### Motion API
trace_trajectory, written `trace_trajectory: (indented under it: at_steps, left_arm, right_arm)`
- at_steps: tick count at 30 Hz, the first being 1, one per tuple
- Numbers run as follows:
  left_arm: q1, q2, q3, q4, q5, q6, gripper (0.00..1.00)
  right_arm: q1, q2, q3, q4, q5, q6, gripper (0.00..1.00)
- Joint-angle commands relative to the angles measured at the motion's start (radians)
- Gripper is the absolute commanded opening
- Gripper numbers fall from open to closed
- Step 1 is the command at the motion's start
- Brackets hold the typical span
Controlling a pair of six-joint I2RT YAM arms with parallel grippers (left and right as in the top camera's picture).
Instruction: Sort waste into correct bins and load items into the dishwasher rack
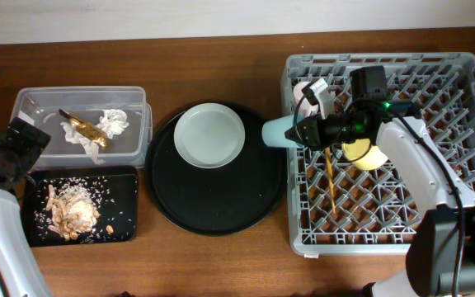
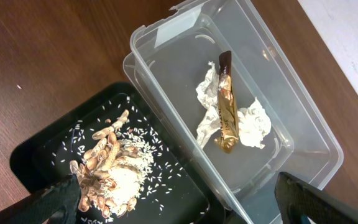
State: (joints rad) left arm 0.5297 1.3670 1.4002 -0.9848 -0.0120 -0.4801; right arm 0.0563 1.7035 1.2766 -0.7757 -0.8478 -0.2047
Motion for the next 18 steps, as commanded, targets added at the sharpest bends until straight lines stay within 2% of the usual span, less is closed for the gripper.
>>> trace_trajectory:
  at_steps: [1, 10, 18]
  left_arm:
    - [0.003, -0.002, 0.013, -0.002, -0.003, 0.002, 0.99]
    - [0.003, -0.002, 0.013, -0.002, -0.003, 0.002, 0.99]
    - [0.003, -0.002, 0.013, -0.002, -0.003, 0.002, 0.99]
  right_arm:
    - [-0.02, 0.006, -0.032, -0.041, 0.183, 0.0, 0.04]
    - [-0.084, 0.006, -0.032, -0.201, 0.191, -0.136, 0.04]
    - [-0.084, -0.012, -0.031, -0.305, 0.237, -0.139, 0.05]
